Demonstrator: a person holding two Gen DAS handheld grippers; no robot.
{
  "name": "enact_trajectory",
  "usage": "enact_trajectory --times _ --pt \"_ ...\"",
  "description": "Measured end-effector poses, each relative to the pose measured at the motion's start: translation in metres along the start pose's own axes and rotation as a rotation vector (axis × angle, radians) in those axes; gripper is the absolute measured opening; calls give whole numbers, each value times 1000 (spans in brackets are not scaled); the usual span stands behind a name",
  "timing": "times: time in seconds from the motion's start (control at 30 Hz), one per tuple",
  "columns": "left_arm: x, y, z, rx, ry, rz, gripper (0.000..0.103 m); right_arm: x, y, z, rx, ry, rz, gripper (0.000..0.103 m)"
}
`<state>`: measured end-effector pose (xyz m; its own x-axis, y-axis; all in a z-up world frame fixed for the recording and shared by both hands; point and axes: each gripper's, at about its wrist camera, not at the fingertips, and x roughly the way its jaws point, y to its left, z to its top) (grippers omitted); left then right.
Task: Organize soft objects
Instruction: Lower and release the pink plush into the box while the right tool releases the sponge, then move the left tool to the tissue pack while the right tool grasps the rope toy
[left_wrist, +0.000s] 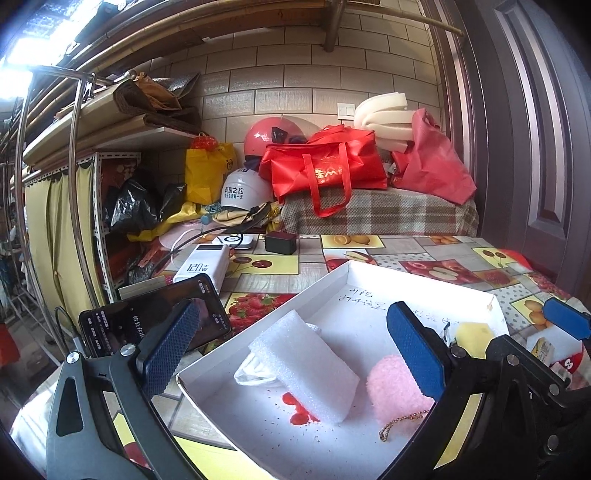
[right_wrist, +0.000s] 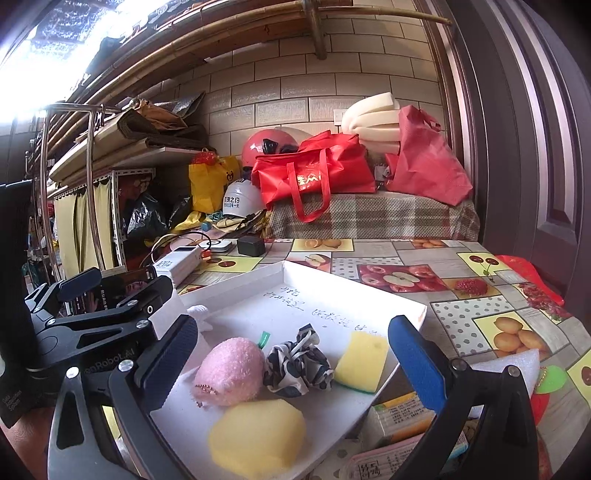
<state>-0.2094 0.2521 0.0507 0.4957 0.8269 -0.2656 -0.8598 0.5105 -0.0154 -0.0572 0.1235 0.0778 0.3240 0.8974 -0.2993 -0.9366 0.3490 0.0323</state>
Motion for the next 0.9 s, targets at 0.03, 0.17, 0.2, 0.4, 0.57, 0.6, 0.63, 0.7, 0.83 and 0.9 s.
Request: enact_trajectory --times 0.03,0.17,0.2,0.4,0.57,0.6,0.63,0.7,0.83,0.9 --pt "-2 -2 0 3 0 -3 103 -3 -2 -1 4 5 5 103" --pt "-12 -10 -3 15 2 -31 103 -16 -7 -6 9 11 15 103" --pt "-15 -12 -4 18 4 -41 103 -20 -7 -7 8 8 18 103" --pt "-28 -25 -8 40 14 -80 103 -50 -23 -12 48 -48 6 103" --pt "-40 -32 -11 43 4 -125 103 -100 -51 -10 112 -246 -75 103" --pt "-42 -35 -11 48 -1 -133 103 -107 -57 -11 127 -263 -84 103" --pt "-44 -37 -11 53 -4 -142 103 -112 -63 -11 145 -272 -95 103" --pt "-47 -41 -12 62 -8 -163 103 -117 -76 -13 183 -258 -128 103" --pt "-49 -47 -13 66 16 -237 103 -118 -107 -16 204 -188 -165 103" --pt "-51 -49 -13 68 20 -268 103 -121 -123 -19 204 -149 -178 103"
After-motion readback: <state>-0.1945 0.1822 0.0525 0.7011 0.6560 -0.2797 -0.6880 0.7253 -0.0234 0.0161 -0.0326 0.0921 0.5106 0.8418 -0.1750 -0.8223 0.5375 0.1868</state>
